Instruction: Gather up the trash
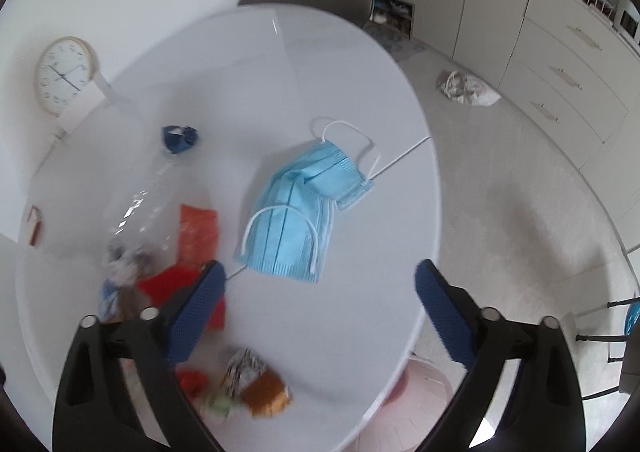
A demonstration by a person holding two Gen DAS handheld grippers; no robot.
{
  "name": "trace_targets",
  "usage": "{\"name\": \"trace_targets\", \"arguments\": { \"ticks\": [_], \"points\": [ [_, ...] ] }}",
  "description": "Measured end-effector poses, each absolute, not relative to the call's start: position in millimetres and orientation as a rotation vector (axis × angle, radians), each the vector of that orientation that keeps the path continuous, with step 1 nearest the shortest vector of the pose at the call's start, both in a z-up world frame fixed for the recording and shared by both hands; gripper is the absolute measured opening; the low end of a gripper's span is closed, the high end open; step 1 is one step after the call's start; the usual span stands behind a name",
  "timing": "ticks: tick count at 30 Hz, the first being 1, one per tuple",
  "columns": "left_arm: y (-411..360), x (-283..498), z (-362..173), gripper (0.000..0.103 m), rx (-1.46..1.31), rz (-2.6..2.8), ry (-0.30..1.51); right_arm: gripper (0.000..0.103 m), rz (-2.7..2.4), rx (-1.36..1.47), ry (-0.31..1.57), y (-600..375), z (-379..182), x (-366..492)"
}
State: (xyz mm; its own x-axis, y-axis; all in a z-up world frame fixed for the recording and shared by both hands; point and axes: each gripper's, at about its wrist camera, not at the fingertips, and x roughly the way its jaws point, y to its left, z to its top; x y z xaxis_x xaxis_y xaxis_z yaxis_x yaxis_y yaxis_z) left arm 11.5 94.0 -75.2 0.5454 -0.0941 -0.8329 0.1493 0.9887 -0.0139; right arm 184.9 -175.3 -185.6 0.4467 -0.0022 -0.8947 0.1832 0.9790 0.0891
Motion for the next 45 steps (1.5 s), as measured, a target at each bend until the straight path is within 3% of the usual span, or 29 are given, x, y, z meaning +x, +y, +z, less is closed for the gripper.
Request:
{"name": "trace_targets", "arguments": {
  "ticks": [8,11,13,17,23,27,31,39,45],
  "points": [
    [157.6,20.0,-143.1,0.095,0.072,-0.166,1.095,0.070,-0.126,-0.002,1.169,-166.6,-230.9,243.2],
    [173.3,20.9,-163.3,0.095,0.068,-0.194,1.143,0.058,-0.108,-0.042,1.204,-166.1,-240.8,255.6],
    [182.3,21.7,-175.5,0.095,0.056,-0.205,1.178,0.038,-0.083,-0.025,1.226,-167.4,-244.5,260.5],
    [201.4,20.5,-201.0,0.095,0.039,-0.218,1.235,0.016,-0.057,-0.023,1.239,-165.0,-243.5,262.5],
    [226.9,20.6,-224.6,0.095,-0.021,-0.244,1.278,0.011,-0.030,-0.015,1.215,-159.2,-225.2,249.5],
    [228.4,17.6,-227.4,0.084,-0.013,-0.300,1.285,0.011,-0.020,-0.013,1.183,-148.2,-203.1,230.3],
    [228.0,14.2,-234.0,0.080,0.004,-0.327,1.289,0.011,-0.009,-0.007,1.160,-142.0,-182.7,216.2],
    [240.2,11.8,-238.0,0.054,-0.117,-0.352,1.297,0.011,0.022,0.045,1.117,-135.9,-141.5,185.3],
    [237.4,8.4,-239.5,0.035,-0.137,-0.378,1.296,0.011,0.020,0.053,1.130,-145.6,-147.7,174.3]
  ]
}}
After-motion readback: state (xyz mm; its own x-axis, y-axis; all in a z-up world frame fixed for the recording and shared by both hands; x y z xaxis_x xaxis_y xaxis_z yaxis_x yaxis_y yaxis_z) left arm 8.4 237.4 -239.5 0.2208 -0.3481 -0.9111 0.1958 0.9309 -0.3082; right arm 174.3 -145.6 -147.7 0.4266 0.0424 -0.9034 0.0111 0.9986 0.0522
